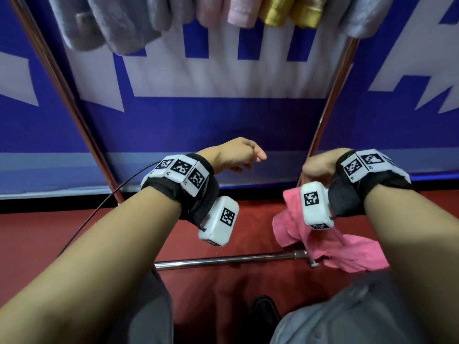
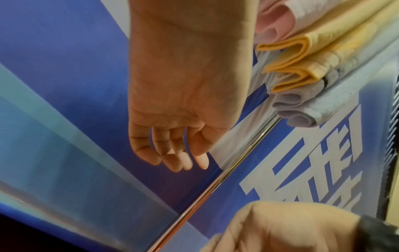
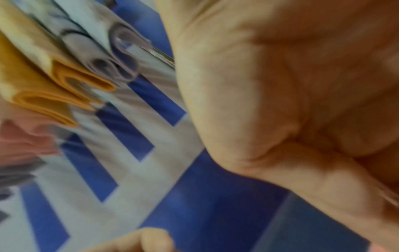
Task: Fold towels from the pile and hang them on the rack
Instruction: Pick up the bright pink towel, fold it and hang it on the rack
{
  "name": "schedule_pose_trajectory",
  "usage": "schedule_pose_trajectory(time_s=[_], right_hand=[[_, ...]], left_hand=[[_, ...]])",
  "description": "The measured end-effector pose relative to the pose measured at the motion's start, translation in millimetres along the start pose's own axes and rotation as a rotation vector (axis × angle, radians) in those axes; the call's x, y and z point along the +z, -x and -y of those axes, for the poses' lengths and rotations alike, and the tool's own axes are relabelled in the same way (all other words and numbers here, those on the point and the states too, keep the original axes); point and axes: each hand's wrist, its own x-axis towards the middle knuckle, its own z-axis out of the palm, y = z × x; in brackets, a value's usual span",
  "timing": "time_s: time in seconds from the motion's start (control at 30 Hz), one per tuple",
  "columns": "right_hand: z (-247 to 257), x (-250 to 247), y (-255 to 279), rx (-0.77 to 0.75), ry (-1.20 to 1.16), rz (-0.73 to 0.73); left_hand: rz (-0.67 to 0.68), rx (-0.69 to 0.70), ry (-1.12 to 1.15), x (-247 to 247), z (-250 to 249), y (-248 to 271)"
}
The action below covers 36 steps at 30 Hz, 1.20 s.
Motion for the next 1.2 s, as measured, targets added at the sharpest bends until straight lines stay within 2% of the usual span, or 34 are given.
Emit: schedule_pose_trajectory(time_s=[0.23,0.37,0.57,0.73,0.83,1.0,1.1,1.13,1.2], right_hand=[[36,-6,9,-0.176,-0.319,0.1],[58,-4,17,-0.318,-0.419,0.043],[79,-6,19,-0.472,-0.584,-0.024],[93,-3,27,-0.563,-0.666,-0.055],[97,-2,31,-0.624,-0.703,-0.122],[96,3,16,-0.583,-0.57,-0.309],[89,18,-3,-0.518,-0.388,-0.252],[86,23,-11,-0.526,-0.327,-0.225],[82,28,-22,-0.598,-0.235,-0.262]], left_hand=[[-0.089,0.03,0.096,-18,-6,19],[-0.139,0.003,0.067,-32,-2,28],[-0.136,-0.063,-0.107,-53,12,37],[-0.135,-0.078,-0.117,-57,16,42],[-0.16,-0.054,-0.095,-57,13,44],[-0.268,-0.042,0.205,-61,4,41],[-0.314,-0.031,0.394,-58,1,38],[-0.322,-0.023,0.429,-57,1,37],[-0.326,-0.015,0.432,-57,-1,36]])
